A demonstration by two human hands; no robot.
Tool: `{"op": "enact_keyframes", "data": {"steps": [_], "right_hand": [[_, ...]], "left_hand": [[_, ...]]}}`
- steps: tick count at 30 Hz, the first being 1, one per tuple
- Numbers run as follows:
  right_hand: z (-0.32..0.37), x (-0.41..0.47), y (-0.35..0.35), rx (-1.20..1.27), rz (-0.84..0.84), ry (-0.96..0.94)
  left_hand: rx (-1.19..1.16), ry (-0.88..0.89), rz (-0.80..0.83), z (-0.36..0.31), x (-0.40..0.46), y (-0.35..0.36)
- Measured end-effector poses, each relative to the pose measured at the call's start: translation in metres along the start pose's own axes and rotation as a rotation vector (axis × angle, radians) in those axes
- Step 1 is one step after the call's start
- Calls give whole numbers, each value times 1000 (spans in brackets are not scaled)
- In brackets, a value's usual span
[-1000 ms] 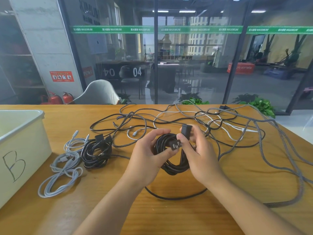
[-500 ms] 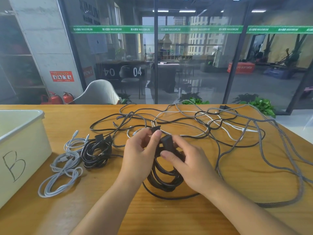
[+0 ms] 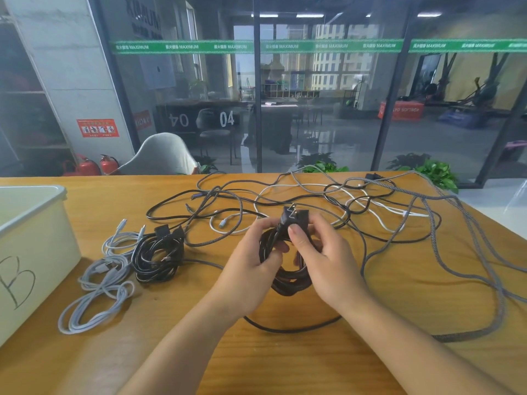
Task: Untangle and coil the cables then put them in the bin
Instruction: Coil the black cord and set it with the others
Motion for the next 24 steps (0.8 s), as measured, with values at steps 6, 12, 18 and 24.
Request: {"op": "enact_keyframes", "data": {"steps": [6,12,18,24], "right_hand": [[5,0,0,54,46,-51],[12,0,-6,64,-24,-100],[14,3,-6,-224,7,-206],[1,7,-9,98,-70,-51]], "left_hand": [[44,-4,56,-3,-3,1],[20,43,78,-11,-4,2],[82,39,109,-9,-6,4],[13,138,103,-20,-7,8]]}}
Point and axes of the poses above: each hand's wrist, its own x-axis towards the middle knuckle, its own y-axis out of the palm, z = x × y, the point moved 7 cm from there along x, towards the middle knuckle, and after that the axes turned 3 degrees about -z, right-handed, at the moved point
